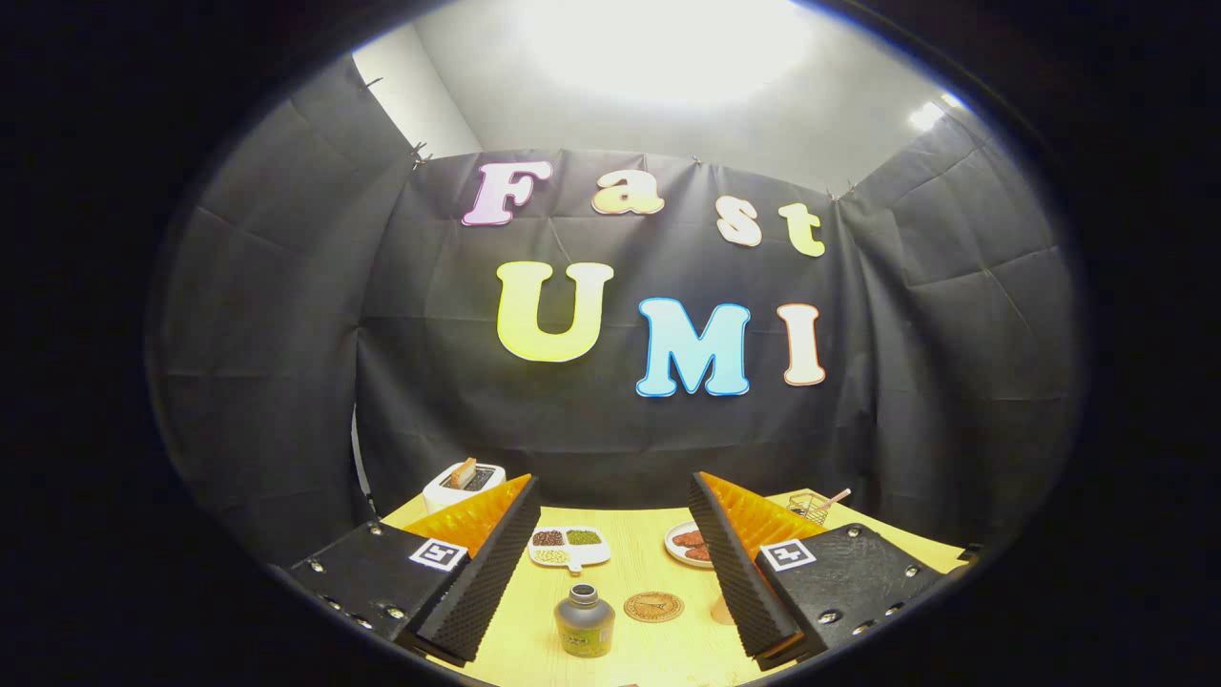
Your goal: Take the bottle from table, then pour the juice into the cup, finally place the bottle on the coaster
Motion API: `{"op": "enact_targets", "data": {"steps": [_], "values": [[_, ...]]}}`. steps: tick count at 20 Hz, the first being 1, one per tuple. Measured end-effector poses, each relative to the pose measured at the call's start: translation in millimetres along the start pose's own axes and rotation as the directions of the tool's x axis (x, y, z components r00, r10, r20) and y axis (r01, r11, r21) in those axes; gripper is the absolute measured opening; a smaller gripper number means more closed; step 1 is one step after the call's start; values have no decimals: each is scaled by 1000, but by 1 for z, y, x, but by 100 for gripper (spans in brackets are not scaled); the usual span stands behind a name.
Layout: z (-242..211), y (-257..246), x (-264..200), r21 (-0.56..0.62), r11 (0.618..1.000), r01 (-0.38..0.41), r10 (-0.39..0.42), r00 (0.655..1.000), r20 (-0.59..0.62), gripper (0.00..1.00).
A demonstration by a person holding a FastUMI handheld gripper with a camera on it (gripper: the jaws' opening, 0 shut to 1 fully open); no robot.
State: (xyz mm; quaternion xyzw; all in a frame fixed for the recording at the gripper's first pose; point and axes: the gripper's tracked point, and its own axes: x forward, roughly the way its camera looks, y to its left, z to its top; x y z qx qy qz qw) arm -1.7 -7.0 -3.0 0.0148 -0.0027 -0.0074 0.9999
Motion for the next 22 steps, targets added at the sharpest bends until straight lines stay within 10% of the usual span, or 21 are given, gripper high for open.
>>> {"op": "enact_targets", "data": {"steps": [22], "values": [[-127, 19, 40, 2, 1000, -28, 29, 999, -22, 96]]}}
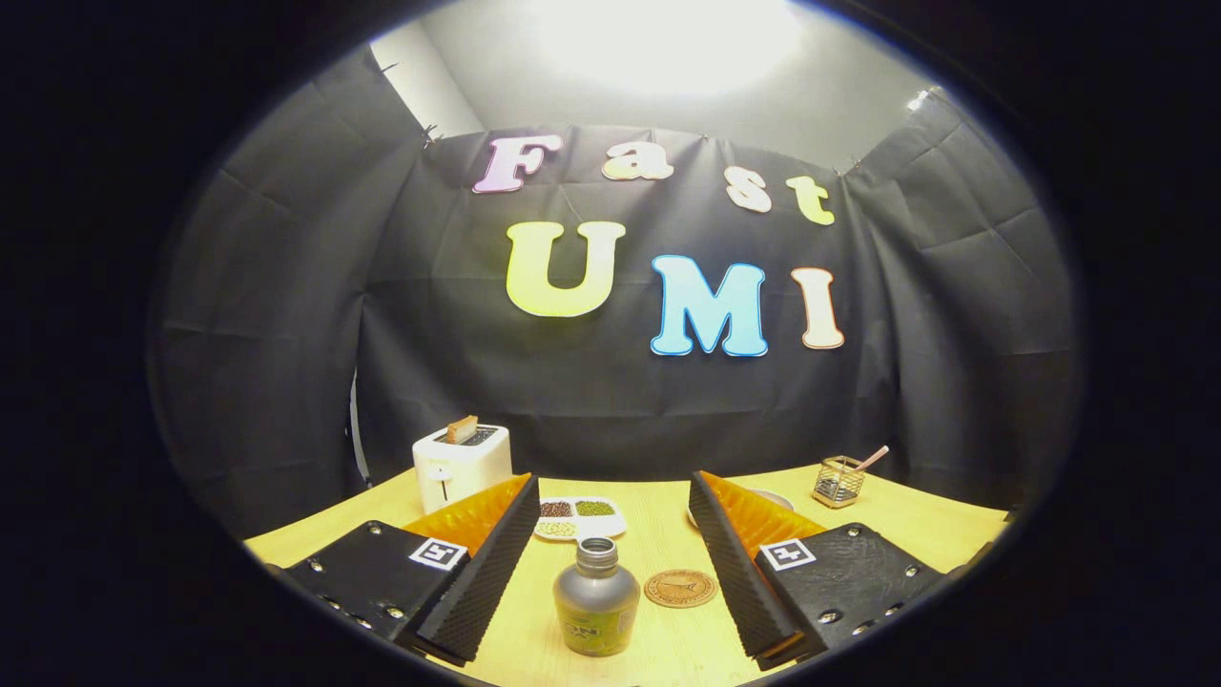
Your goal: Take the bottle from table, then pour the juice into the cup, finally place the bottle on the coaster
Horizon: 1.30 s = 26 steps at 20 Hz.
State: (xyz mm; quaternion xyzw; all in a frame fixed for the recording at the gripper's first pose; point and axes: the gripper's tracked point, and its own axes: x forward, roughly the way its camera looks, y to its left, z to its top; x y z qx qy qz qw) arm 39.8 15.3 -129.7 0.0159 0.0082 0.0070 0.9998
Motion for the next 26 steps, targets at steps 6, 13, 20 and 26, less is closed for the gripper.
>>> {"op": "enact_targets", "data": {"steps": [6, 13, 20, 26], "values": [[-46, 10, 14, 16, 999, -31, 31, 999, -27, 97], [-100, 14, 26, 55, 997, -58, 63, 995, -84, 96], [-123, 17, 31, 25, 997, -77, 79, 993, -92, 95], [-120, 12, 31, 47, 996, -71, 74, 994, -82, 78]]}}
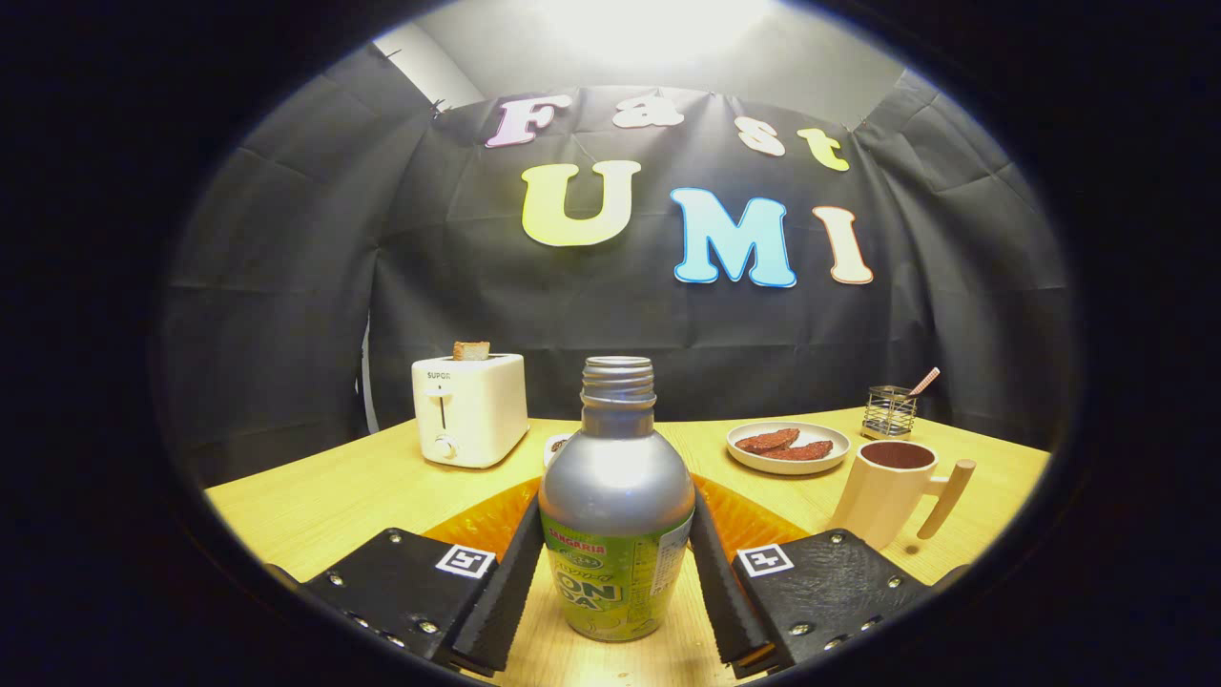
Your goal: Take the bottle from table, then pour the juice into the cup, finally place the bottle on the coaster
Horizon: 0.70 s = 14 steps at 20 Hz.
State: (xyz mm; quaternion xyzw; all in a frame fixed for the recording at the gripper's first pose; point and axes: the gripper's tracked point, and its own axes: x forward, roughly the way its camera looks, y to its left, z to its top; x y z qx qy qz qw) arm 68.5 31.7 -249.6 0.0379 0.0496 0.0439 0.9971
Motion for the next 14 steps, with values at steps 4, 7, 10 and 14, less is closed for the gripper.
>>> {"op": "enact_targets", "data": {"steps": [4, 7, 10, 14], "values": [[28, -18, -1, 109, 994, 27, -31, 999, 36, 76], [45, -36, 8, 217, 976, 35, -46, 998, 46, 76], [55, -53, 22, 367, 929, 36, -55, 998, 42, 76], [50, -71, 37, 554, 832, 30, -52, 998, 25, 75]]}}
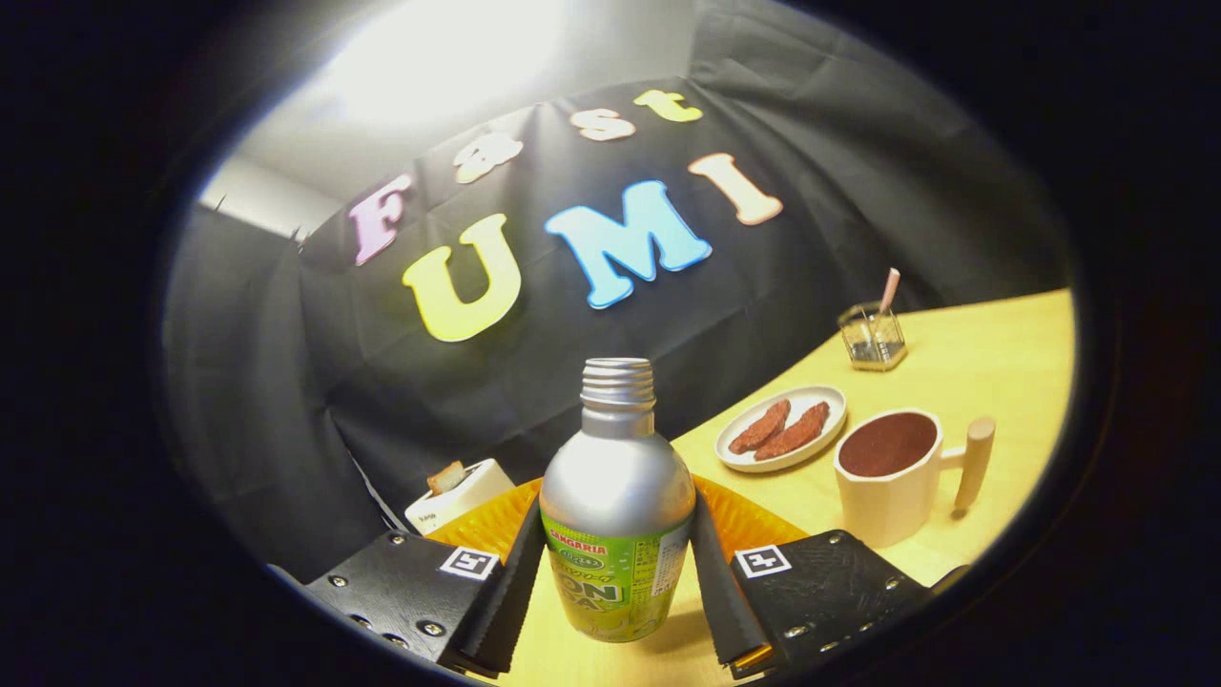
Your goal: Take the bottle from table, then pour the juice into the cup, finally place the bottle on the coaster
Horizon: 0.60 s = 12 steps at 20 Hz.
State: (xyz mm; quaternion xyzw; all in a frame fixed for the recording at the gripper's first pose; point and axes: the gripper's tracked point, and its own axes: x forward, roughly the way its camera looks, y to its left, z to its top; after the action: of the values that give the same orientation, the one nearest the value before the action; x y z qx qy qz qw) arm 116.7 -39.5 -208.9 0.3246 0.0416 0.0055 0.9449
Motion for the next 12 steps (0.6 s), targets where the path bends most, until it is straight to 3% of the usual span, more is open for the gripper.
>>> {"op": "enact_targets", "data": {"steps": [7, 12], "values": [[3, -7, 16, 297, 954, -47, 47, 999, 8, 75], [8, -9, 24, 502, 862, -72, 69, 997, 25, 75]]}}
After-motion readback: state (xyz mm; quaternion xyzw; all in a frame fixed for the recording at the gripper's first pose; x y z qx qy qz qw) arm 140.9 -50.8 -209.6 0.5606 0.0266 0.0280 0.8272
